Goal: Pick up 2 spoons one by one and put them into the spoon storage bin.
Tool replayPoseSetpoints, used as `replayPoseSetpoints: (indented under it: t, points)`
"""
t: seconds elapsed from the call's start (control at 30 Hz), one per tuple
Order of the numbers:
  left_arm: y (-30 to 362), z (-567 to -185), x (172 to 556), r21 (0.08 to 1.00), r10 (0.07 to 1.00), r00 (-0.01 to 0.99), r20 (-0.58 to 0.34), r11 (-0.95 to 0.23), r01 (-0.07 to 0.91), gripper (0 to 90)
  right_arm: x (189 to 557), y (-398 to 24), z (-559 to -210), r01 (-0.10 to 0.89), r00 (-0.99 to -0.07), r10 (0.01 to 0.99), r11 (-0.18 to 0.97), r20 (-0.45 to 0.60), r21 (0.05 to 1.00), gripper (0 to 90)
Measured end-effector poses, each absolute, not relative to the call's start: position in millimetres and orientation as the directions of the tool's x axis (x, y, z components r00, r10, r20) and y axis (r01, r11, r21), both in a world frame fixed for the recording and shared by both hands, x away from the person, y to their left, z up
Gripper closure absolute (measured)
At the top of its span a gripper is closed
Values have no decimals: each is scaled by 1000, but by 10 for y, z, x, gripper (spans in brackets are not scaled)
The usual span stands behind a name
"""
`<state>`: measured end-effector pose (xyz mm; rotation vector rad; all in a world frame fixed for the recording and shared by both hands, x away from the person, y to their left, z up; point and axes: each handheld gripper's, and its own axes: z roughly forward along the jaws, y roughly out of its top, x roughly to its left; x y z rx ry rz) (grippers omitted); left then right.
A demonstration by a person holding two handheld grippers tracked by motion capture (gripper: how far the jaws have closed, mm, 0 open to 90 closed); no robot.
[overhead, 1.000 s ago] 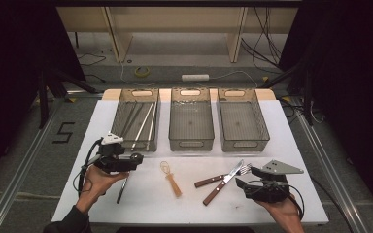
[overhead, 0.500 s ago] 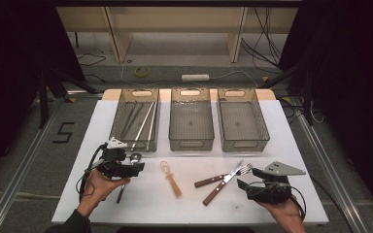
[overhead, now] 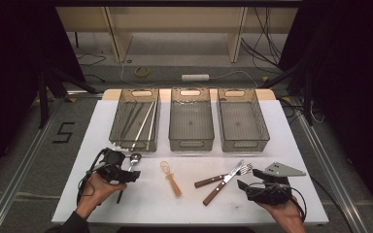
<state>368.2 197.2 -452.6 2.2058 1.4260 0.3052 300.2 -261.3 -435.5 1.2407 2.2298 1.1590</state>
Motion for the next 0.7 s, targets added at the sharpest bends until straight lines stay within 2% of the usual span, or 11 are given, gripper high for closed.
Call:
replayPoseSetpoints:
  t: [0.2,0.7]
  points:
    - [1984,-4557,3692,477,905,423,-56,-347,807,283,3011,-2616,-4365,550,-561,823,285,94,785,306]
    - [2055,-4654,3738,445,909,411,-67,-341,828,568,3023,-2565,-4355,541,-576,814,305,80,784,307]
